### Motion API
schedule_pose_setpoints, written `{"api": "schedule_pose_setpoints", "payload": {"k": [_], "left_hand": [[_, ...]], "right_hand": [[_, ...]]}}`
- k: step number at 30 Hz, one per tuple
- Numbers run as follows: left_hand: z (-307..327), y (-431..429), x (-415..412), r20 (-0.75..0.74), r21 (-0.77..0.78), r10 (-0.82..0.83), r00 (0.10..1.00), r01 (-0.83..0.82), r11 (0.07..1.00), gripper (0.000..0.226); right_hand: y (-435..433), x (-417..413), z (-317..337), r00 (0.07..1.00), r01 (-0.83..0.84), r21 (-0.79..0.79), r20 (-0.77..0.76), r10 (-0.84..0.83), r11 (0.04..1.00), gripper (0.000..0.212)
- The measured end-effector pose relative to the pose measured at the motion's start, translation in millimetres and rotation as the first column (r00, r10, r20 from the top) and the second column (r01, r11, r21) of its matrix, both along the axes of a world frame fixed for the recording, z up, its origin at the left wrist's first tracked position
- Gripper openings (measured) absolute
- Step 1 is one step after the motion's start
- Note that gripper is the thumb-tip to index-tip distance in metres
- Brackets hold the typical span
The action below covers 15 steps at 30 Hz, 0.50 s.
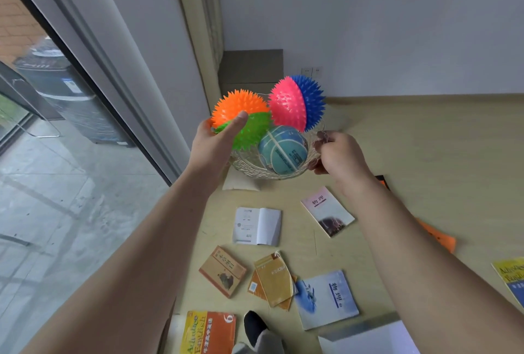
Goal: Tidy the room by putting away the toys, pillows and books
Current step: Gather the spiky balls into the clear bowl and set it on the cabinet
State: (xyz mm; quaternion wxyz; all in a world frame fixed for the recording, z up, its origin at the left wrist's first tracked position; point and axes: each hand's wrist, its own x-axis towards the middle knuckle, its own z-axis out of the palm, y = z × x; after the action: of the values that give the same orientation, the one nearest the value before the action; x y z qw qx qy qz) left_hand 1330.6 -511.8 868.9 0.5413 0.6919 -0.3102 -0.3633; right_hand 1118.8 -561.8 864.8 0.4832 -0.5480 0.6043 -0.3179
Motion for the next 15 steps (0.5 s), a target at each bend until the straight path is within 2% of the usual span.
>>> {"api": "schedule_pose_setpoints", "payload": {"k": [3, 6, 11, 15], "left_hand": [[1.1, -33.5, 21.6, 0.016, -0.009, 0.000, 1.000, 0.000, 1.000, 0.055], [-1.0, -61.5, 39.2, -0.005, -0.028, -0.018, 1.000, 0.018, 0.999, 0.045], [-3.6, -95.4, 56.0, -0.055, -0.011, -0.048, 0.997, 0.048, 0.999, 0.049], [0.7, -128.3, 62.2, -0.063, -0.012, -0.066, 0.996, 0.065, 0.998, 0.073]], "right_hand": [[-29.0, 21.5, 2.5, 1.000, 0.023, -0.016, 0.001, -0.023, 1.000, 0.036], [-54.7, 39.1, 3.2, 0.999, 0.044, -0.028, 0.004, -0.044, 0.999, 0.037], [-84.7, 52.7, 5.1, 0.999, 0.049, -0.014, -0.009, -0.050, 0.999, 0.037], [-114.9, 59.2, 7.6, 0.997, 0.075, -0.013, -0.004, -0.075, 0.997, 0.037]]}}
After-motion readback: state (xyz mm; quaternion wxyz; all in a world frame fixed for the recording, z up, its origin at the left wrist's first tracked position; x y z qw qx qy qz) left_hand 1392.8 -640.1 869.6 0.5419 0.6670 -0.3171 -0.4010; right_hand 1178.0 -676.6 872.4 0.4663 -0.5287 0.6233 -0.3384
